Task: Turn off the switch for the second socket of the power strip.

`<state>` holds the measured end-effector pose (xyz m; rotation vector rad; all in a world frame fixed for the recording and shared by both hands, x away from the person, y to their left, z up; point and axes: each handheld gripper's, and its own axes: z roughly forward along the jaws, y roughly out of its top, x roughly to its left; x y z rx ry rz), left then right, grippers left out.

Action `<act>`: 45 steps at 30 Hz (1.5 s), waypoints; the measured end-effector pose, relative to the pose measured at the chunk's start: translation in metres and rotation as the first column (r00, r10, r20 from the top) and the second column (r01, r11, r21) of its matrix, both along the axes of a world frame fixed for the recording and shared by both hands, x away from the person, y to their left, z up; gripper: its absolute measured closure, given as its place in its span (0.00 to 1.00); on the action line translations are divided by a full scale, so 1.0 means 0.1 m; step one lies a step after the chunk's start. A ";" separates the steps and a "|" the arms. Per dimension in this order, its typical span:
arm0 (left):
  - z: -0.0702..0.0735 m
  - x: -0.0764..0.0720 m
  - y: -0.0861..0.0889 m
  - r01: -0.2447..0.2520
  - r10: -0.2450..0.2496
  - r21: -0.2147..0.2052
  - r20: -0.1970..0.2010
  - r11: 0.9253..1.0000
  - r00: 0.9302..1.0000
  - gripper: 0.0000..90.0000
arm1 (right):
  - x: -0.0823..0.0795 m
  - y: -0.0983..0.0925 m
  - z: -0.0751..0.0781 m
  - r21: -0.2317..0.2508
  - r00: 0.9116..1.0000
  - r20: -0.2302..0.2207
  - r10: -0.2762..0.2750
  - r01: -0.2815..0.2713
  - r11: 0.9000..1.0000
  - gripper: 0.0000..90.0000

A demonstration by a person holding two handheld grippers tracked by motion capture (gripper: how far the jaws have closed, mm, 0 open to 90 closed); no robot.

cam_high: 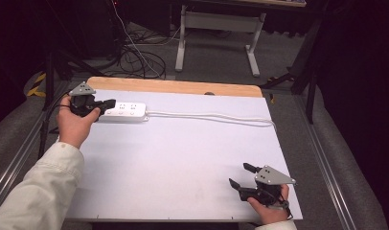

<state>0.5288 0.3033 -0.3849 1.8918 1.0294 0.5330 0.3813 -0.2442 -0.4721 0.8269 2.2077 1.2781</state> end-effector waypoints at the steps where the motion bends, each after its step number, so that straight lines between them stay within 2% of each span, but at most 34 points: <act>1: -0.02 0.03 0.01 -0.007 0.007 -0.005 -0.003 1.000 1.000 1.00 | 0.00 0.00 0.00 0.000 1.000 0.000 0.000 0.000 1.000 0.28; 4: -0.09 0.11 0.03 -0.016 0.016 -0.024 -0.009 1.000 1.000 1.00 | 0.00 0.00 0.00 0.001 1.000 0.001 0.003 -0.003 1.000 0.28; 7: -0.16 0.17 0.04 -0.019 0.019 -0.018 -0.005 1.000 1.000 1.00 | 0.00 0.00 0.00 0.001 1.000 -0.001 0.002 -0.002 1.000 0.28; 9: -0.20 0.21 0.04 -0.027 0.027 -0.022 -0.019 0.999 0.999 1.00 | 0.00 0.01 0.00 0.002 1.000 -0.004 0.005 -0.005 1.000 0.28; 16: -0.33 0.31 0.01 -0.052 0.052 0.013 -0.031 0.999 0.998 1.00 | 0.00 0.00 0.00 0.006 1.000 -0.001 0.003 -0.003 1.000 0.28; 18: -0.37 0.34 0.00 -0.053 0.053 0.006 -0.038 0.999 0.998 1.00 | 0.00 0.00 0.00 0.006 1.000 -0.001 0.005 -0.005 1.000 0.28; 24: -0.48 0.41 -0.01 -0.082 0.083 0.016 -0.072 0.997 0.994 1.00 | 0.00 -0.01 -0.01 0.009 1.000 -0.003 0.007 -0.007 1.000 0.28; 31: -0.59 0.49 0.01 -0.118 0.117 -0.007 -0.104 0.993 0.988 1.00 | 0.00 -0.01 -0.01 0.013 1.000 -0.008 0.013 -0.013 1.000 0.28; 38: -0.67 0.53 -0.03 -0.117 0.119 0.024 -0.113 0.993 0.986 1.00 | 0.00 -0.01 -0.01 0.014 1.000 -0.009 0.014 -0.014 1.000 0.28; 40: -0.70 0.55 -0.05 -0.117 0.121 0.046 -0.116 0.992 0.986 1.00 | 0.00 -0.01 -0.01 0.017 1.000 -0.005 0.017 -0.017 1.000 0.28; 45: -0.73 0.56 -0.06 -0.125 0.131 0.051 -0.124 0.991 0.984 1.00 | 0.00 -0.01 -0.01 0.015 1.000 -0.004 0.017 -0.017 1.000 0.28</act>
